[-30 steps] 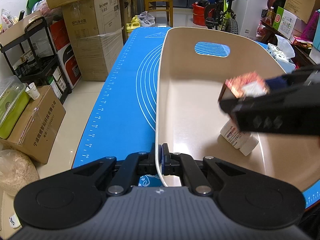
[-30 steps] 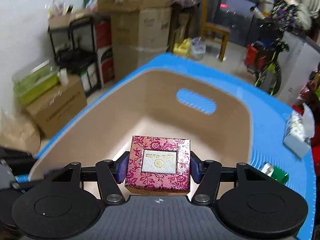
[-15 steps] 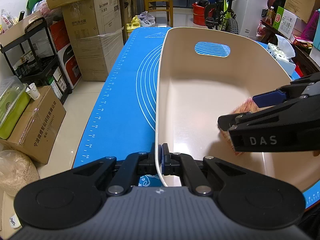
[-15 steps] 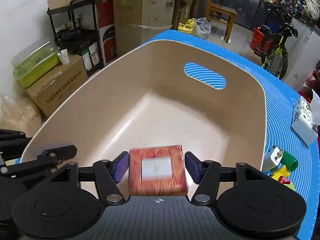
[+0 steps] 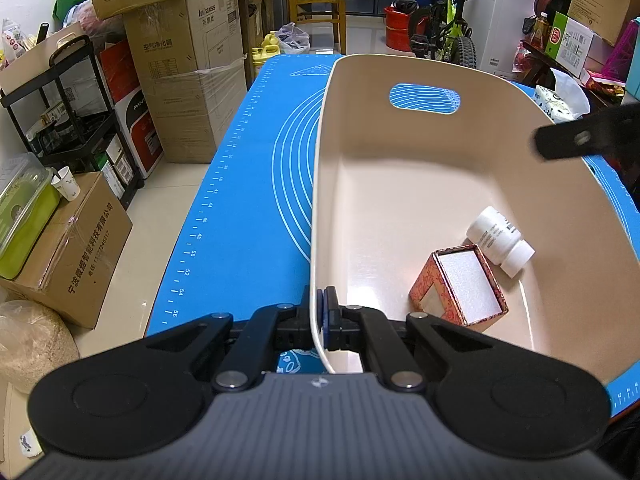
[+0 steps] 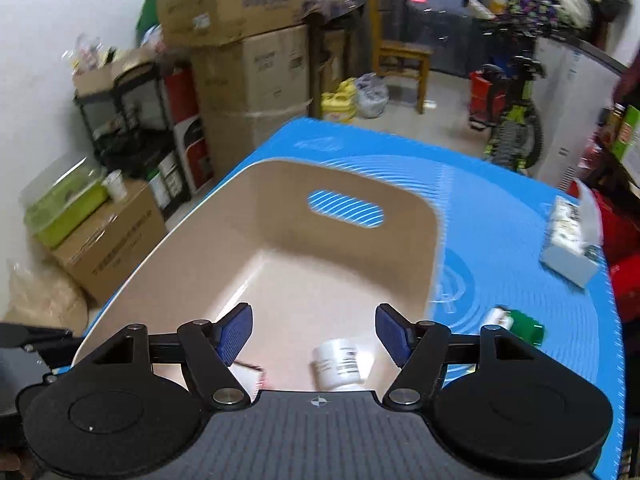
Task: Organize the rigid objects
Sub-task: 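Grasp the red toy figure with the right gripper and drop it into the basket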
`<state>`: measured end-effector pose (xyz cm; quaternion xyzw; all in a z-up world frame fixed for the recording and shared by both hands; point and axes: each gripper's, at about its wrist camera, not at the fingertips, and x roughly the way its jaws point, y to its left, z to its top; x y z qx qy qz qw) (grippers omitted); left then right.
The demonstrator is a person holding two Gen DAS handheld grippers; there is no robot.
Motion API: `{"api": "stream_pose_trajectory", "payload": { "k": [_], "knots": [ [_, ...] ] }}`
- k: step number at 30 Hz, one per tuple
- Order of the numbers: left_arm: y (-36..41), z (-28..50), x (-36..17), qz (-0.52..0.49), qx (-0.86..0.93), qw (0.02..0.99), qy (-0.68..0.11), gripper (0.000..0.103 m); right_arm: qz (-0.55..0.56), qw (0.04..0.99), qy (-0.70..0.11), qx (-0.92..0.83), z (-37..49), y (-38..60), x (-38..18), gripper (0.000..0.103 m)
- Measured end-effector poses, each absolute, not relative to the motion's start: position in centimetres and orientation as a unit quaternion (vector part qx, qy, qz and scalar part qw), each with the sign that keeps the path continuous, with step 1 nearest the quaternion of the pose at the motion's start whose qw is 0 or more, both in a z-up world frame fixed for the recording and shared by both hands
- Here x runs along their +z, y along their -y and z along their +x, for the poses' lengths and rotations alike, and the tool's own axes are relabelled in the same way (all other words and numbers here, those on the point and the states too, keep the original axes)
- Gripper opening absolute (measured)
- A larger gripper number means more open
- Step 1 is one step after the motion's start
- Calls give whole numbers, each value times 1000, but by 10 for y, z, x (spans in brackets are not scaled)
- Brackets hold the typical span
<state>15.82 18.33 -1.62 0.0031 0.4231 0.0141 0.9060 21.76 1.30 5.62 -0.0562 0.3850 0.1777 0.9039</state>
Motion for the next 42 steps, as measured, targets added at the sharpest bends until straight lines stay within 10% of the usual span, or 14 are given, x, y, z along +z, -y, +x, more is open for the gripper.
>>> {"api": "stream_pose_trajectory", "payload": {
  "k": [20, 42],
  "knots": [
    [-183, 158, -16, 3, 14, 906, -423, 5, -7, 912, -411, 14, 228, 108, -5, 74],
    [-182, 158, -16, 3, 15, 906, -423, 5, 10, 891, -454, 2, 252, 107, -62, 27]
  ]
}}
